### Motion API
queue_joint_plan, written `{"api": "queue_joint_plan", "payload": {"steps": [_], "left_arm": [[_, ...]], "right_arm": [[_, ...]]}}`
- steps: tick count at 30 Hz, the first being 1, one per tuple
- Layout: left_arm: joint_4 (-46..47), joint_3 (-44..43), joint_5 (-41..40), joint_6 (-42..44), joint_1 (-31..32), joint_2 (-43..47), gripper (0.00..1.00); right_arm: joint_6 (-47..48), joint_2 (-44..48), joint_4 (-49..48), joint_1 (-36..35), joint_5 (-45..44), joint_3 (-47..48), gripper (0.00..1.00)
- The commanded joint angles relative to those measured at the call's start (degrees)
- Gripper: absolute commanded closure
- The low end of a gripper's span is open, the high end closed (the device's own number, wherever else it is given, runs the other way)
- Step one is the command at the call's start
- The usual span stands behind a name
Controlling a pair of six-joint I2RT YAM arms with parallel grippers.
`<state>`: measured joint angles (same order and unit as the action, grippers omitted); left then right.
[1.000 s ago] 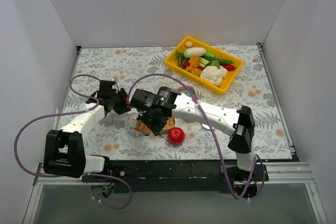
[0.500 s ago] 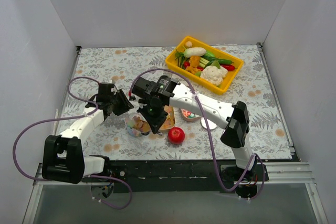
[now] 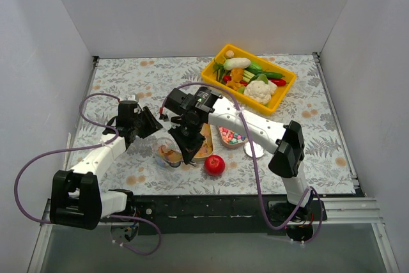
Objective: Pack the candies
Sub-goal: Place the fake candies in the packing bottle.
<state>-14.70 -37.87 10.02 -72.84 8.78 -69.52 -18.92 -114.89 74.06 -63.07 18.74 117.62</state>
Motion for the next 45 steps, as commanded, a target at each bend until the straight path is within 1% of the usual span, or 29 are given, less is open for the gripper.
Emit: {"api": "queue_joint_plan", "payload": {"steps": [1, 12, 18, 19, 25, 30, 36, 43, 45], "left_arm": [[1.52, 0.51, -0.62, 1.03, 0.45, 1.93, 0.66], [1.52, 0.51, -0.70, 1.12, 0.54, 2.02, 0.66], [1.52, 0.78, -0.88, 1.21, 0.63, 2.02, 0.66], [1.52, 0.78, -0.88, 1.21, 0.72, 2.10, 0.66], [1.52, 0.69, -0.97, 1.56, 0.72, 2.10, 0.66], [1.34, 0.60, -1.06, 1.65, 0.72, 2.28, 0.66], [1.16, 0.51, -1.41, 1.82, 0.72, 2.19, 0.66], [0.81, 0.16, -1.76, 1.91, 0.63, 2.02, 0.66], [0.64, 0.08, -2.02, 2.00, 0.72, 2.02, 0.66]], "right_arm": [[-1.12, -0.60, 0.91, 0.75, 6.04, -0.02, 0.99], [-3.32, -0.69, 0.91, 3.83, 11.14, -1.96, 0.99], [-4.29, -1.47, 0.65, 5.06, 15.88, -1.96, 0.99], [-4.37, -1.74, 0.56, 5.15, 17.71, -1.87, 0.99], [-6.04, -2.00, 0.47, 6.46, 22.38, -4.68, 0.99], [-9.38, -0.95, -2.78, 7.87, 25.81, -8.10, 0.99], [-12.19, -0.69, -4.54, 9.19, 29.50, -8.81, 0.99], [-16.94, 1.25, -10.07, 10.77, 36.53, -13.29, 0.99], [-18.08, 1.69, -10.69, 11.12, 37.33, -14.61, 0.99]]}}
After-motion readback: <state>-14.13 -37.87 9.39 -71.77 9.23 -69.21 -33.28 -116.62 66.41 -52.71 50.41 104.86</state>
